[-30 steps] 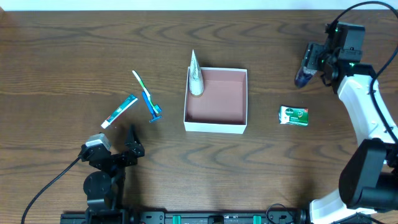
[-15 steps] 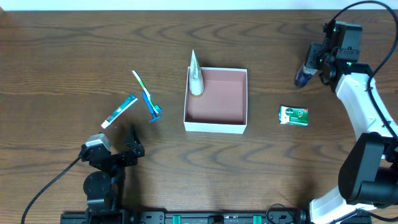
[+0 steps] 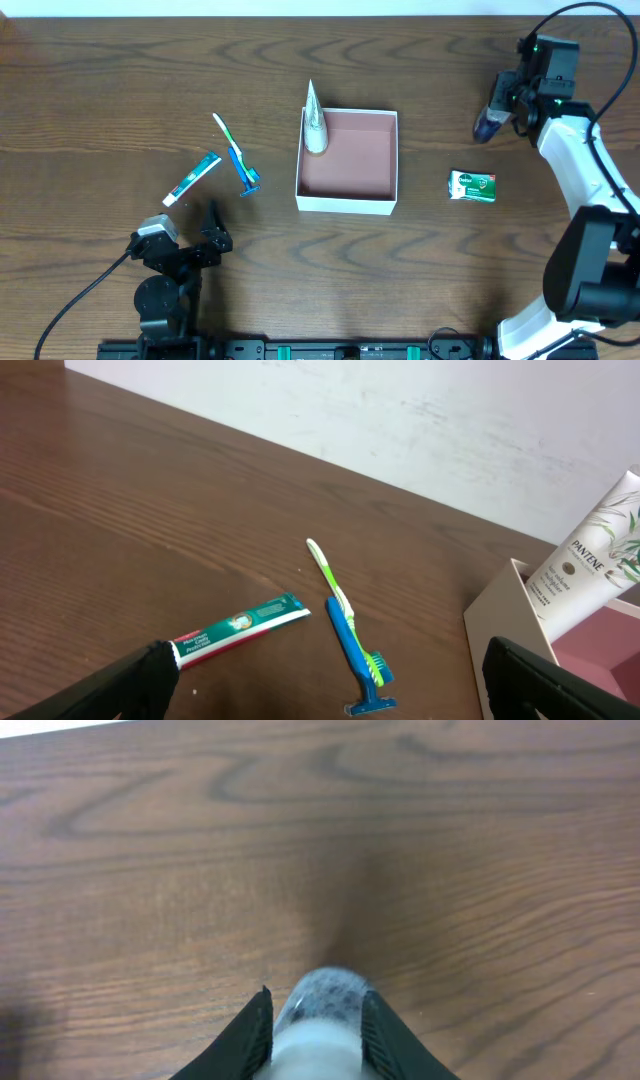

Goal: Pack container
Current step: 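Move the right gripper to the blue soap pump bottle and grasp it, then carry the soap bottle into the box beside the tube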

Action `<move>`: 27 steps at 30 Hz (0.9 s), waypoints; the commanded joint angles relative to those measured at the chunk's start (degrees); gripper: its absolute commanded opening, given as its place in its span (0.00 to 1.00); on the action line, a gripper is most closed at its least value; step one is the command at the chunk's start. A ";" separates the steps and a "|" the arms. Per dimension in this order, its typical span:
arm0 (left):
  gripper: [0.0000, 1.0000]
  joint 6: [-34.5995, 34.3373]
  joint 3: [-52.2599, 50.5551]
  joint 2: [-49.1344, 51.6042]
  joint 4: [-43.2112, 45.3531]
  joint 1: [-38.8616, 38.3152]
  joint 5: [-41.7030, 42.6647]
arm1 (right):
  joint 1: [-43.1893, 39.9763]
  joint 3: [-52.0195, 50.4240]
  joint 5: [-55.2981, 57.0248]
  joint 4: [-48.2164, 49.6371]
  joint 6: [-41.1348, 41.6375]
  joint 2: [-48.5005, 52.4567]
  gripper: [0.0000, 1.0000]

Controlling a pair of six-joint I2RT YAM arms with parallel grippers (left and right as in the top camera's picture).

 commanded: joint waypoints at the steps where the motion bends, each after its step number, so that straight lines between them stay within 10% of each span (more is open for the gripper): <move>1: 0.98 0.55 -1.57 -0.24 -0.39 0.39 0.79 | -0.39 0.28 -0.07 0.13 -0.24 0.98 0.11; 27: 0.98 0.55 -1.57 -0.22 -0.37 0.39 0.79 | 12.46 0.39 -7.98 -5.49 9.07 -28.50 0.09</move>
